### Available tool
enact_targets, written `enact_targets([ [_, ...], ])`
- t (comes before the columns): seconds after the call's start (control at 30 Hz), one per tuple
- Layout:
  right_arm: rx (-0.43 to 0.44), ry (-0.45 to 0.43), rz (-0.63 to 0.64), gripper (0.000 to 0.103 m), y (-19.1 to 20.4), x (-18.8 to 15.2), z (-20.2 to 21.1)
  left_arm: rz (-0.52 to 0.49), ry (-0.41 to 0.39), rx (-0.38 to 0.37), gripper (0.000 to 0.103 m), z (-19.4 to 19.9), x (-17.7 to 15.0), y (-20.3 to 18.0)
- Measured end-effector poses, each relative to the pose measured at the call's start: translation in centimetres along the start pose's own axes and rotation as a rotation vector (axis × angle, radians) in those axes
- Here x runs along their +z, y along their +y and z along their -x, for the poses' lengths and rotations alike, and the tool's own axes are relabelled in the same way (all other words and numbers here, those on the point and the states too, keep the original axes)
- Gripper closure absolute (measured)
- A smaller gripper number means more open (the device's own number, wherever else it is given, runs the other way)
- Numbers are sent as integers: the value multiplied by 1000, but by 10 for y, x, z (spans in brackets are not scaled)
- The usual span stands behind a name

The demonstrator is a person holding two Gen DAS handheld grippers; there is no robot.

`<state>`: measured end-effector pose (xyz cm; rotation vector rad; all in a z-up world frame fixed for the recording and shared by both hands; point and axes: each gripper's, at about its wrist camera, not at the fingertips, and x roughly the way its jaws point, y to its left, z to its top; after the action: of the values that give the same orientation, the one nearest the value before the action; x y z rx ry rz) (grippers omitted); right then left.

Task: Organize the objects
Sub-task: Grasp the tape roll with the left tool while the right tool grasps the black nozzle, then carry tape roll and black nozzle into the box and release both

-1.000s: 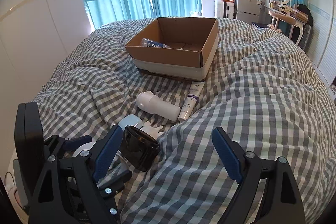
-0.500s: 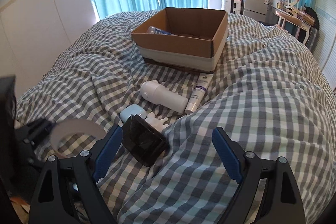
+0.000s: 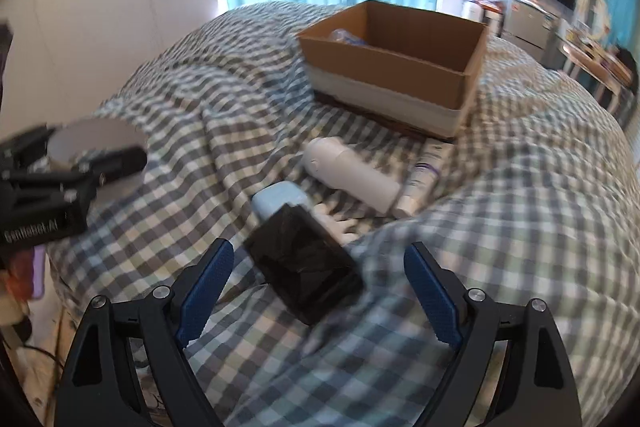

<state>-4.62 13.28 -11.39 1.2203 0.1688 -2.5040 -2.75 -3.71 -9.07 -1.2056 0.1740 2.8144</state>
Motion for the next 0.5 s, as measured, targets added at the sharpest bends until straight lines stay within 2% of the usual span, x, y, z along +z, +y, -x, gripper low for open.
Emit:
enact_targets([
  [0.23, -53, 60, 98, 16, 17, -5, -32, 6, 2, 1, 22, -7, -2, 3],
  [0.27, -59, 62, 97, 21, 17, -6, -33, 6, 2, 1, 22, -7, -3, 3],
  [0.3, -66, 60, 93, 35, 16, -7, -33, 5, 1, 1, 22, -7, -2, 3],
  [0.37, -60, 63, 70, 49, 12, -6, -32, 6, 3, -1, 22, -7, -3, 3],
  [0.5, -47, 23, 14, 55, 3, -5, -23, 1, 0, -3, 22, -7, -3, 2],
])
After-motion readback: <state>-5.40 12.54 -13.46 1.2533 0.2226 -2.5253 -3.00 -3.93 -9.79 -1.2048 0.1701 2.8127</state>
